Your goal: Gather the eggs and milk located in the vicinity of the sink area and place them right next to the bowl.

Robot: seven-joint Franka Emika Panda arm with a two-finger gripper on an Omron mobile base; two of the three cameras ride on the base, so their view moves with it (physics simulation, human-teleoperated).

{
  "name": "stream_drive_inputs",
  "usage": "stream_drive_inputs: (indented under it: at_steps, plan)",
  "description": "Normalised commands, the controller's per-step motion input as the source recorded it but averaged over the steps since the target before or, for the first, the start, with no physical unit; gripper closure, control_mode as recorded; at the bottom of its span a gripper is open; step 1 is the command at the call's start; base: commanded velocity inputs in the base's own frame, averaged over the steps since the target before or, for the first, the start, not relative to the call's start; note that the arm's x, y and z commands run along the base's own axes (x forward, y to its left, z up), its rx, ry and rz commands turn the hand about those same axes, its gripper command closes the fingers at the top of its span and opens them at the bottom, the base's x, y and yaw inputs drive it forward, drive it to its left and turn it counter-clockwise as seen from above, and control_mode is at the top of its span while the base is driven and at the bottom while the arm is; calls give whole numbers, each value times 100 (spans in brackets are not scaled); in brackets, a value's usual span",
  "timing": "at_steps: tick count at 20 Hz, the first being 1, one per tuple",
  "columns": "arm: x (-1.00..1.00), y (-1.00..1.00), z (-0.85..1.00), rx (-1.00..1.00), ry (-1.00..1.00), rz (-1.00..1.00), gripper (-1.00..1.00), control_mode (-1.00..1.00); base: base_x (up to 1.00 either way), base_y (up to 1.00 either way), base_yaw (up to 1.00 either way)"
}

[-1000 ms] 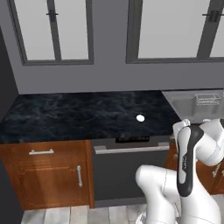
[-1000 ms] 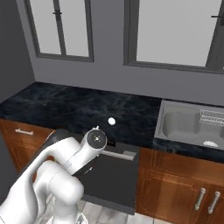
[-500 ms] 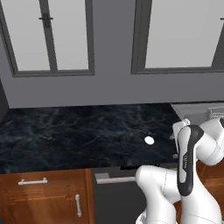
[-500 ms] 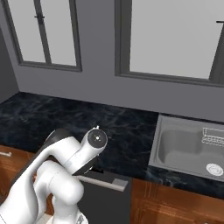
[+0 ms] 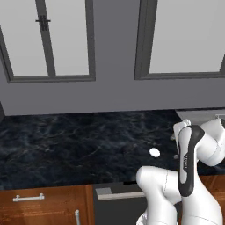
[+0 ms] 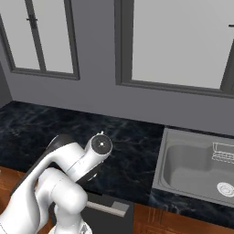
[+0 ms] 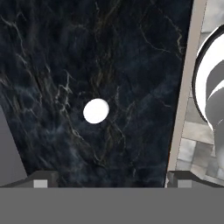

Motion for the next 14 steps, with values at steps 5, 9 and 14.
stream_drive_inputs:
  at_steps: [5,9,14]
  plan:
    - [0,0,0,0,0,0,-100,100,3,0,0]
    - [0,0,0,0,0,0,-100,-100,0,0,0]
    - [6,0,0,0,2,-3,-100,-100,0,0,0]
